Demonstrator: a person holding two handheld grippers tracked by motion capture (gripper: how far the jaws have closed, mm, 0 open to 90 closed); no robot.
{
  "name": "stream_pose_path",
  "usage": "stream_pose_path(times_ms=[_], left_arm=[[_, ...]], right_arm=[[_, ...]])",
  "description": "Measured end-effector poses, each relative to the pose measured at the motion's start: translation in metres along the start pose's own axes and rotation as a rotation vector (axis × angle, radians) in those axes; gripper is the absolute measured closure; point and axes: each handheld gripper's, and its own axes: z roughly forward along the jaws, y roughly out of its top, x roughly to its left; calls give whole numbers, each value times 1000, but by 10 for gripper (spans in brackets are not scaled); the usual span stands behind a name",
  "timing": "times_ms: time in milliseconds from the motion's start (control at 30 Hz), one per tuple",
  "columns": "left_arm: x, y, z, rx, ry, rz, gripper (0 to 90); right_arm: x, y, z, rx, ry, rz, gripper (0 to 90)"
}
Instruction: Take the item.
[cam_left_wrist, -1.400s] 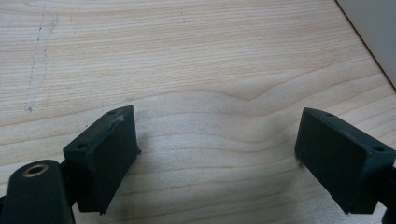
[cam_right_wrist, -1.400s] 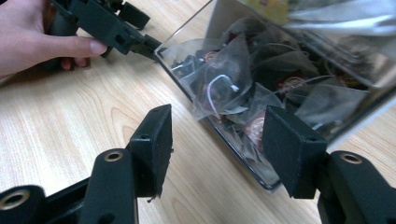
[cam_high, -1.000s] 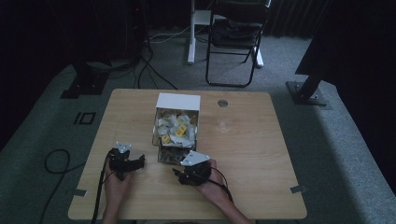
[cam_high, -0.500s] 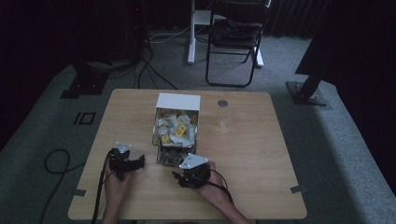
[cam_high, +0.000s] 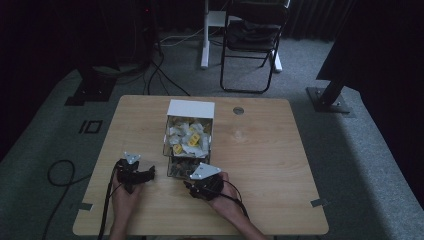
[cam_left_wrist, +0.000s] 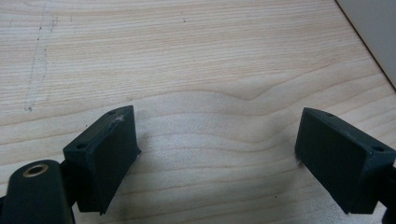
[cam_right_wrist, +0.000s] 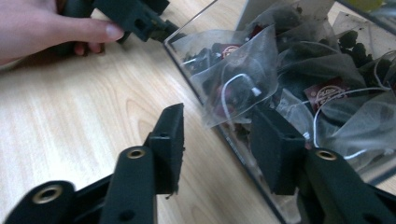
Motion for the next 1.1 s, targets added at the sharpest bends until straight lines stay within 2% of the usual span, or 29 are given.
stream_pose_path(times_ms=[200,300,733,1100], left_arm=[[0,0,0,0,0,0,137],[0,0,0,0,0,0,137],[0,0,0,0,0,0,137],[0,0,0,0,0,0,137]], right_arm=[[-2,4,0,-12,1,20,660],[-3,5,-1,-28,19,37,705],[-6,7,-6,-59,6,42,879],[-8,10,-10,-83,-19,42,900]])
